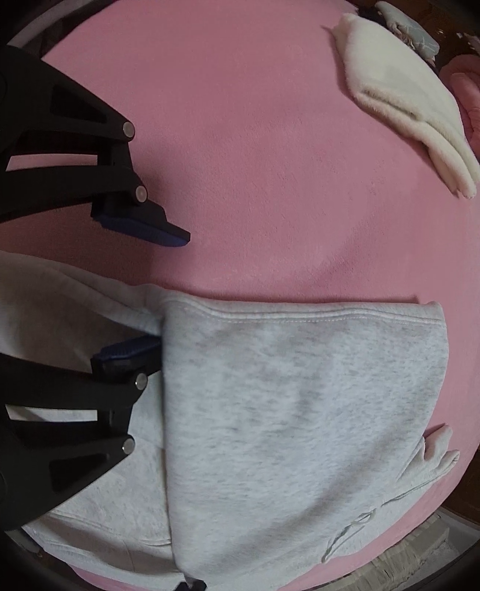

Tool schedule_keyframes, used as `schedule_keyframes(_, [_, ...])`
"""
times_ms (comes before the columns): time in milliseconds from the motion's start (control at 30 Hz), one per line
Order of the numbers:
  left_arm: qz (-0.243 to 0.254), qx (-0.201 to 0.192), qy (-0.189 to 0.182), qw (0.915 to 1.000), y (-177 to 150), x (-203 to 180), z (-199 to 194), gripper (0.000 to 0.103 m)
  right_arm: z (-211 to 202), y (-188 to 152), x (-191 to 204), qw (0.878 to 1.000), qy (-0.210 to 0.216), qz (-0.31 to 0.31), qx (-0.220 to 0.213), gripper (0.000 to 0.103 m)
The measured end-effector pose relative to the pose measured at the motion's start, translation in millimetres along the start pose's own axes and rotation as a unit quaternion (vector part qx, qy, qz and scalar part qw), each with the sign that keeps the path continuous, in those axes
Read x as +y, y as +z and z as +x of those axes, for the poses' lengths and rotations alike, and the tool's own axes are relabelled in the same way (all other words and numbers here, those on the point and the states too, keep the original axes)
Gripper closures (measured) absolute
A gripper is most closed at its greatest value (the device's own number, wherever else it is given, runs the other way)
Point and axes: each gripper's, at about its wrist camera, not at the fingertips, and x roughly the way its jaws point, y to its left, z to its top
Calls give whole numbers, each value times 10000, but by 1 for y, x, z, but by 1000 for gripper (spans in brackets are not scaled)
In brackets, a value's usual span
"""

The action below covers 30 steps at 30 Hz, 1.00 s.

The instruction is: Fold large clothes

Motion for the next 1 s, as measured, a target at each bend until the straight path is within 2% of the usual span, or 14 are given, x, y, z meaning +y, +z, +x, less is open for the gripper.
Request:
schedule_keyframes(133, [282,-209,56,9994,-1,-8,-33,59,-50,-12,8,9953,229,-280,-898,59])
schedule_keyframes(200, [446,-454,-210,9977,0,-15,-54,59,-62,-16,27,9900,767,-660,-987,58])
schedule_keyframes(233, [506,-548,-395,9964,4,-17,-60,59,-60,-17,43,9862,1157,-900,-774,58])
schedule_keyframes(300, [398,-655,-706,9946,12,-18,-64,60,-33,-30,74,9542,2525,-1535,454,58])
schedule_keyframes(333, [228,-616,-774,9948,16,-18,-61,60,-23,-39,82,9410,2817,-1668,855,61])
schedule_keyframes(367, [33,-448,-894,9950,21,-18,-52,60,-8,-55,94,9272,3021,-1818,1267,65])
schedule_keyframes(433, [-136,-43,-1116,9937,28,-23,-31,66,6,-74,107,9210,3049,-1947,1446,94])
schedule_keyframes(467, [-63,92,-970,9952,29,-28,-20,72,15,-84,112,9199,3036,-1967,1516,95])
schedule_keyframes(533, [217,199,-657,9974,30,-35,-6,78,22,-95,111,9266,2893,-1929,1433,98])
schedule_keyframes(633, [268,204,-670,9972,31,-30,-2,82,32,-80,100,9490,2651,-1501,818,99])
schedule_keyframes(767, [163,163,-586,9980,34,-7,-1,85,37,-31,28,9841,1621,-714,-163,102])
schedule_keyframes(800, [163,136,-386,9990,34,-2,0,85,38,-22,9,9857,1553,-597,-249,103])
schedule_keyframes(867, [79,172,-579,9981,35,9,2,86,42,-12,-15,9803,1893,-569,-65,103])
schedule_keyframes(1000, [182,-190,-746,9969,41,16,-18,86,0,-22,7,9819,1430,-1158,-437,103])
